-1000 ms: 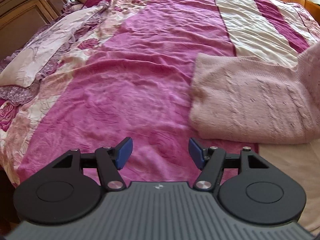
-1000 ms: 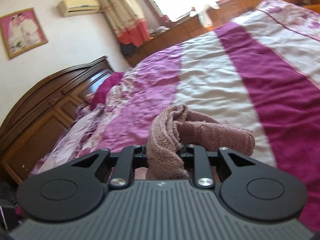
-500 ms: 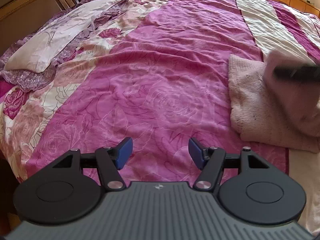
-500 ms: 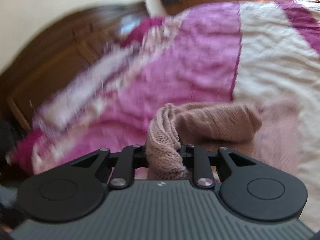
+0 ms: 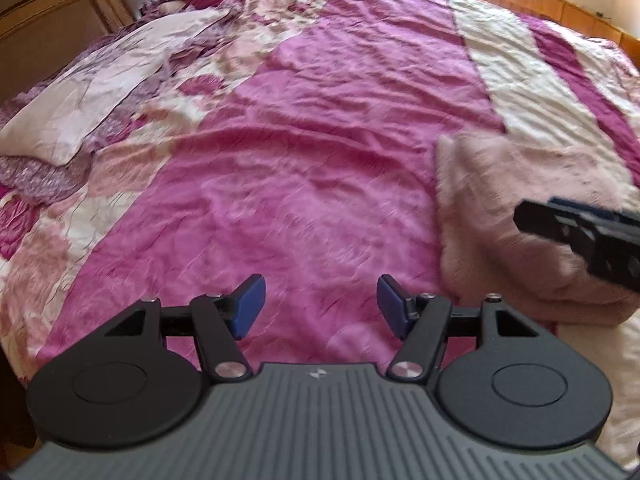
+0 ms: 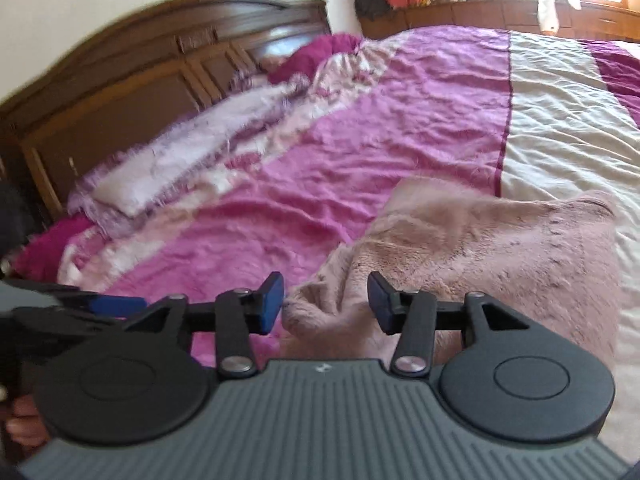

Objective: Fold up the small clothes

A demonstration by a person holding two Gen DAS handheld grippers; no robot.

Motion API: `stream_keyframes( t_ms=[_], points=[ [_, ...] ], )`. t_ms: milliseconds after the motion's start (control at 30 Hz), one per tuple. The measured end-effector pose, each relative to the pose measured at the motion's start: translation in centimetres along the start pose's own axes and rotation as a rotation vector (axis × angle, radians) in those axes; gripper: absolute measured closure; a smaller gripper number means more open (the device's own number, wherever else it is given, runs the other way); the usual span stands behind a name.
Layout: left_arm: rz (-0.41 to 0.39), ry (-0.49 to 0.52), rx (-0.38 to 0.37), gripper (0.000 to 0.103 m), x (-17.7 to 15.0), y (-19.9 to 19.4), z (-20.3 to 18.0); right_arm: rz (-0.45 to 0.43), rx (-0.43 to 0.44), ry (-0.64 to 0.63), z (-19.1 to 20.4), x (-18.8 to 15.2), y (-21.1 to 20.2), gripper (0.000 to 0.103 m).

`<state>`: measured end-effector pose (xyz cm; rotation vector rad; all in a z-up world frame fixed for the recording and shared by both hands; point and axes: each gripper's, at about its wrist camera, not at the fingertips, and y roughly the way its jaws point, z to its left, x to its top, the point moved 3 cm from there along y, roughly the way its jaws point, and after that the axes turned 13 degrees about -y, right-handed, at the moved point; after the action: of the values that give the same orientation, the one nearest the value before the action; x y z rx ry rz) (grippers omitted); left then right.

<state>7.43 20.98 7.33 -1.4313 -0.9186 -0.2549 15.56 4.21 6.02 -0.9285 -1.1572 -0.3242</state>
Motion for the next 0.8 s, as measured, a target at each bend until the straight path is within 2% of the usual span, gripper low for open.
stream_keyframes(
  t_ms=[100, 267, 433, 533, 767, 800],
  points=[
    [-0.015, 0.007, -0.045, 0.034, 0.8, -0.4, -1.5, -0.045, -0.025, 0.044, -0.8, -0.3, -1.9, 0.053],
    [-0.032, -0.009, -0.144, 0.034, 2.2, -0.2, -4.5, -0.080, -0.139, 0.114, -3.6, -1.3, -5.2, 0.053],
    [-0.015, -0.028, -0.229, 0.034, 3.4, 2.0, -7.8, -0.092, -0.260, 0.207, -7.1, -2.6, -7.5, 0.053],
    [-0.029, -0.012, -0.241, 0.034, 3.8, 3.9, -9.9, -0.078, -0.330, 0.257, -8.9, -3.9, -8.0, 0.052],
    [-0.031, 0.012, -0.276, 0.034, 4.1, 8.4, -12.9, -0.041, -0.365, 0.331, -11.0, -6.7, -7.6, 0.052],
    [-0.022, 0.017, -0.292, 0.037, 4.1, 8.9, -13.2, -0.045, -0.359, 0.340, -11.2, -7.0, -7.5, 0.052]
  ],
)
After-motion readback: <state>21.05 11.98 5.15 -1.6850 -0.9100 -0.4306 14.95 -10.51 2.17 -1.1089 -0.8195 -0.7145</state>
